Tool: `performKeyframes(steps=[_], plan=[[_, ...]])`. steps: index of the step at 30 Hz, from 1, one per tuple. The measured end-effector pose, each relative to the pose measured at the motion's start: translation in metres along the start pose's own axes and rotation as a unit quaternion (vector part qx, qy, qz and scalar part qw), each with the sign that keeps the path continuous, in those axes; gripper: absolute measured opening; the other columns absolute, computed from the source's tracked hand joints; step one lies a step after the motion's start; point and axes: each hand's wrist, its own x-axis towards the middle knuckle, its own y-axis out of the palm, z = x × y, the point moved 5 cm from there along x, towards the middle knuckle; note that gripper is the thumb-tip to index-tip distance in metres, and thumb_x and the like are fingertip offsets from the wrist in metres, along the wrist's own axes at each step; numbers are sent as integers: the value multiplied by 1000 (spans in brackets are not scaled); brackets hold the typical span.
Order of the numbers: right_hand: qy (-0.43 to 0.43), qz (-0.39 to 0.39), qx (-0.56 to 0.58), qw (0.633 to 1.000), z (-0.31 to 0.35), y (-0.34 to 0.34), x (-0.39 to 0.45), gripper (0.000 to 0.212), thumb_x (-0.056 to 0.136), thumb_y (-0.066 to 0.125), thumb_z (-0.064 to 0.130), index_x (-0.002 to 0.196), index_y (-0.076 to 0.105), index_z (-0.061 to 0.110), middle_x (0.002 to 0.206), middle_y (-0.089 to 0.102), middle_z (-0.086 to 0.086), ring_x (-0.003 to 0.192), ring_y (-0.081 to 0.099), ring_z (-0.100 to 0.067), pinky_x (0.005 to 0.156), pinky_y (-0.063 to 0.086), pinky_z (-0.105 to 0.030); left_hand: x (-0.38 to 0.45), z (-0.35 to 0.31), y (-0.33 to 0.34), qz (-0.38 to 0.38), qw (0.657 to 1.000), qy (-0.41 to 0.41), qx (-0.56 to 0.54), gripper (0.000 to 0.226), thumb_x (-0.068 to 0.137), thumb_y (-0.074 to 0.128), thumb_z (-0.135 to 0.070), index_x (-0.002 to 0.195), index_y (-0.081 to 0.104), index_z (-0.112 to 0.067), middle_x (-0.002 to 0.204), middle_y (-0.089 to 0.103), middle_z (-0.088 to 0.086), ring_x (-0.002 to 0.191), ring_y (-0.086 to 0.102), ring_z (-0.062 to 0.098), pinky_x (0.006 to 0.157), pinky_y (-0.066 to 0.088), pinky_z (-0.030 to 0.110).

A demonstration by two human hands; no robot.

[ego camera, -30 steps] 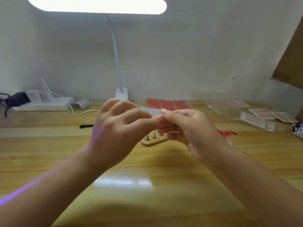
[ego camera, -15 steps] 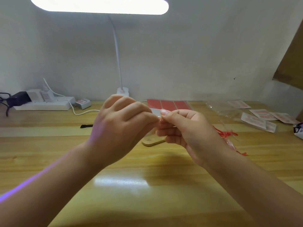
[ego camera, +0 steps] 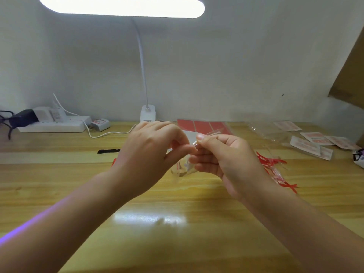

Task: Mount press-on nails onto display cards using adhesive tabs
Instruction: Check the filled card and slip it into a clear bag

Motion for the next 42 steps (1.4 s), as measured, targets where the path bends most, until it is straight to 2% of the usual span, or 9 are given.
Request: performKeyframes(steps=[5, 11, 15, 19, 22, 25, 27, 35, 42], plan=[[-22, -33, 7, 999, 13, -15, 7, 21, 92, 62, 18, 80, 67, 2, 62, 68, -6, 57, 67, -16, 49, 52, -21, 0, -3, 3, 16, 999, -9, -40, 29, 90, 51, -39, 78, 61, -15, 74, 48, -16, 67, 42, 5, 63, 35, 18], [-59, -15, 10, 998, 15, -11, 3, 17, 84, 68, 20, 83, 69, 3, 73, 72, -10, 61, 69, -15, 54, 54, -21, -3, 5, -13, -121, 975, -127, -139, 32, 94, 50, -38, 86, 69, -14, 72, 58, -16, 71, 56, 7, 62, 42, 10], [-74, -21, 10, 997, 11, -6, -1, 15, 78, 72, 20, 83, 72, 6, 75, 73, -9, 64, 70, -15, 55, 53, -20, -2, -2, -14, -102, 982, -118, -107, 17, 88, 64, -36, 86, 70, -20, 74, 60, -16, 67, 57, 9, 60, 46, 14], [-87, -19, 41, 995, 8, -1, -5, 15, 68, 74, 20, 80, 75, 11, 75, 74, -9, 66, 72, -16, 57, 54, -20, -6, 0, -9, -70, 973, -189, -112, 22, 77, 67, -49, 76, 69, -27, 64, 64, -18, 63, 63, 2, 58, 53, 24], [-96, -23, 48, 994, 6, 2, -8, 16, 66, 74, 22, 79, 75, 13, 76, 74, -9, 68, 72, -16, 58, 54, -20, -8, 6, 1, -32, 938, -262, -224, 24, 75, 69, -51, 74, 71, -27, 64, 70, -11, 58, 67, 6, 57, 58, 29], [-101, -28, 35, 994, 5, 3, -10, 17, 70, 73, 21, 84, 73, 10, 76, 75, -9, 68, 71, -16, 58, 54, -21, -12, 12, 13, -11, 877, -325, -354, 15, 76, 75, -36, 74, 75, -21, 69, 73, -3, 60, 70, 13, 53, 56, 24], [-108, -31, 17, 994, 5, 3, -11, 8, 79, 72, 16, 85, 72, 10, 76, 74, -9, 69, 71, -16, 58, 54, -21, -14, 13, 17, -16, 858, -332, -392, 5, 77, 77, -28, 78, 76, -23, 70, 73, -1, 62, 71, 15, 53, 55, 24], [-169, -35, -91, 981, 10, 3, -14, 6, 92, 64, 14, 90, 66, 10, 76, 74, -4, 69, 72, -14, 59, 54, -20, -16, 12, 21, -14, 843, -327, -426, 20, 67, 74, -42, 81, 77, -27, 73, 73, 1, 63, 69, 13, 53, 55, 23], [-228, -45, -163, 959, 14, 1, -17, 4, 93, 62, 15, 90, 65, 14, 78, 73, -2, 68, 70, -13, 60, 56, -23, -16, 9, 18, -15, 889, -279, -363, 8, 80, 71, -30, 77, 75, -23, 69, 71, -3, 58, 66, 10, 52, 55, 21]])
